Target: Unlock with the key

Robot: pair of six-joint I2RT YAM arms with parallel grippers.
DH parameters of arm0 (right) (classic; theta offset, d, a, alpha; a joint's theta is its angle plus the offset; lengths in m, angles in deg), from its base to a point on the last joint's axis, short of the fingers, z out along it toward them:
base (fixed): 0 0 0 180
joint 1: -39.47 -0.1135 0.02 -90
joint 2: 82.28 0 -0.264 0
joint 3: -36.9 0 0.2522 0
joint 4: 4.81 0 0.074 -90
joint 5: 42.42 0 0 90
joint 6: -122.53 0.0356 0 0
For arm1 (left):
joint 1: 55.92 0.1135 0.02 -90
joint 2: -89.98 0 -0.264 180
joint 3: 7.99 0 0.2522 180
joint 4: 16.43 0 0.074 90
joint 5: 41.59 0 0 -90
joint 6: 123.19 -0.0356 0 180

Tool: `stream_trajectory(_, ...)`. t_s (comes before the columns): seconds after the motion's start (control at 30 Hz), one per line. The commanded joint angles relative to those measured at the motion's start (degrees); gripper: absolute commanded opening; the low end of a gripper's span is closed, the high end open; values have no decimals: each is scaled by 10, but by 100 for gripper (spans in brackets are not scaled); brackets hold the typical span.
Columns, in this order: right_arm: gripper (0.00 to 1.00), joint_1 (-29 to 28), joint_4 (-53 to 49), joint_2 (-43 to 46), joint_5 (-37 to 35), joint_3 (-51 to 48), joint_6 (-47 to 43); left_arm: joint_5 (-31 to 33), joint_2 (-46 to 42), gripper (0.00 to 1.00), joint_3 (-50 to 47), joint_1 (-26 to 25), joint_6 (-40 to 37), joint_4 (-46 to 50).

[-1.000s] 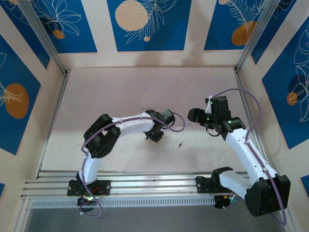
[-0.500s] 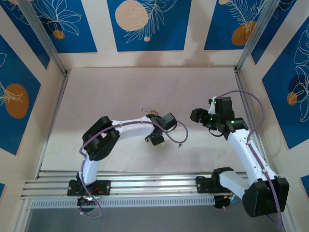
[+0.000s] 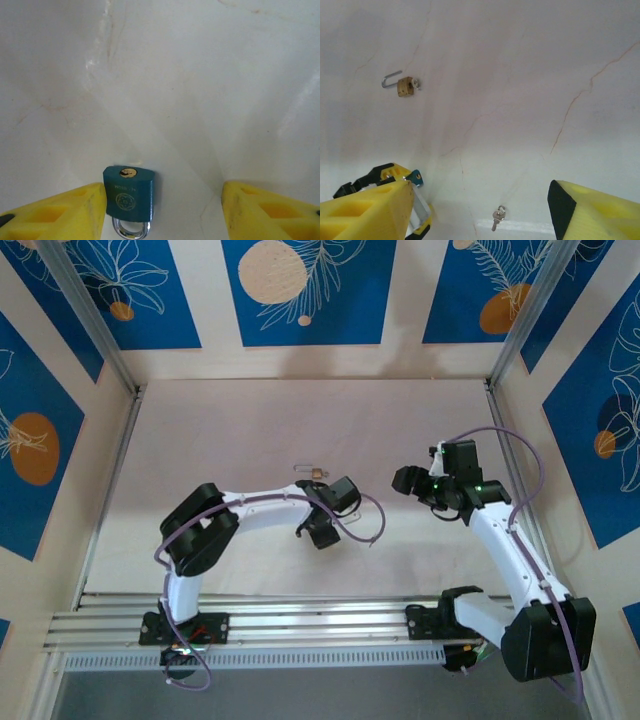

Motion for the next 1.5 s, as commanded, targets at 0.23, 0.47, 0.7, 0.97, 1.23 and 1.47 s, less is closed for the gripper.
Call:
stream_trajectory(0.23,49,-69,-14,-54,-3,-36,28,-4,-60,61,-25,31,4,9)
stream_trajectory(0.47,19,-79,17,-103,50,-73,36,-6,-118,62,-24,31,26,4)
stream_trajectory(0.7,15,-83,40,-169,92,-73,25,-69,-140,62,-22,31,77,-22)
stream_trajectory(0.97,16,-102,52,-194,93,-92,40,-80,-175,63,-72,30,127,-96)
stream_trajectory(1.23,19,-108,58,-197,85,-110,48,-82,-170,63,-65,31,126,-91)
stream_trajectory(1.47,21,-108,70,-205,94,-106,46,-77,-168,64,-61,31,124,-87)
